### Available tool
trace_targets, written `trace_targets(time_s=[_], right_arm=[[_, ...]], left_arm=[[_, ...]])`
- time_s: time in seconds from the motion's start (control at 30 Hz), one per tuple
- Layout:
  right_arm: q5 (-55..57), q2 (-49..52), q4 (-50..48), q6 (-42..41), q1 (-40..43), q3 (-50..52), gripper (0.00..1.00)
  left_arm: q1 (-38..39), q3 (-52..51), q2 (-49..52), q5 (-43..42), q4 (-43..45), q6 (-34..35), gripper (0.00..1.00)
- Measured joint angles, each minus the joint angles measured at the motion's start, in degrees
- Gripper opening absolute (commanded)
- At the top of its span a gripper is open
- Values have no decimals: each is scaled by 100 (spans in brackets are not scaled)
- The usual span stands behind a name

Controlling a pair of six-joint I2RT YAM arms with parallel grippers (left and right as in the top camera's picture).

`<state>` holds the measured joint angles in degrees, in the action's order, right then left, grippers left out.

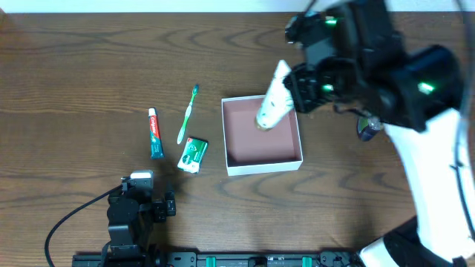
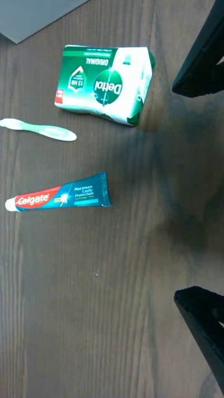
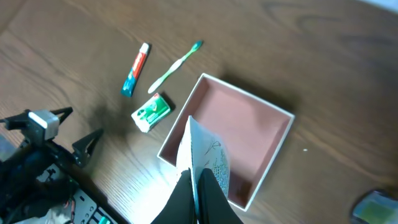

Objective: Pack container
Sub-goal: 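Lift the Pantene bottle and carry it over the white box, then lower the bottle into the box and open the right gripper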

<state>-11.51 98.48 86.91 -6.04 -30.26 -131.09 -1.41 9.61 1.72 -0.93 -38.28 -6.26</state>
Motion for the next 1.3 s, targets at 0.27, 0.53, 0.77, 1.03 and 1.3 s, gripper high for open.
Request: trace_targets(time_s=[0.27,0.53,0.77,1.03,1.3], right_arm=[[236,1016,-59,-79,-369,227,1],[476,1803,-514,-98,-507,232,1],[560,2179,-890,-118,-525,238,1],[584,2260,-1309,-118,-529,293,1],[597,2277,-1460,-118,-555,560,1]], left_arm=[[0,0,0,0,0,0,98],[0,0,0,0,0,0,98],[0,0,0,2,0,0,98],[0,0,0,0,0,0,98],[0,0,0,0,0,0,98]])
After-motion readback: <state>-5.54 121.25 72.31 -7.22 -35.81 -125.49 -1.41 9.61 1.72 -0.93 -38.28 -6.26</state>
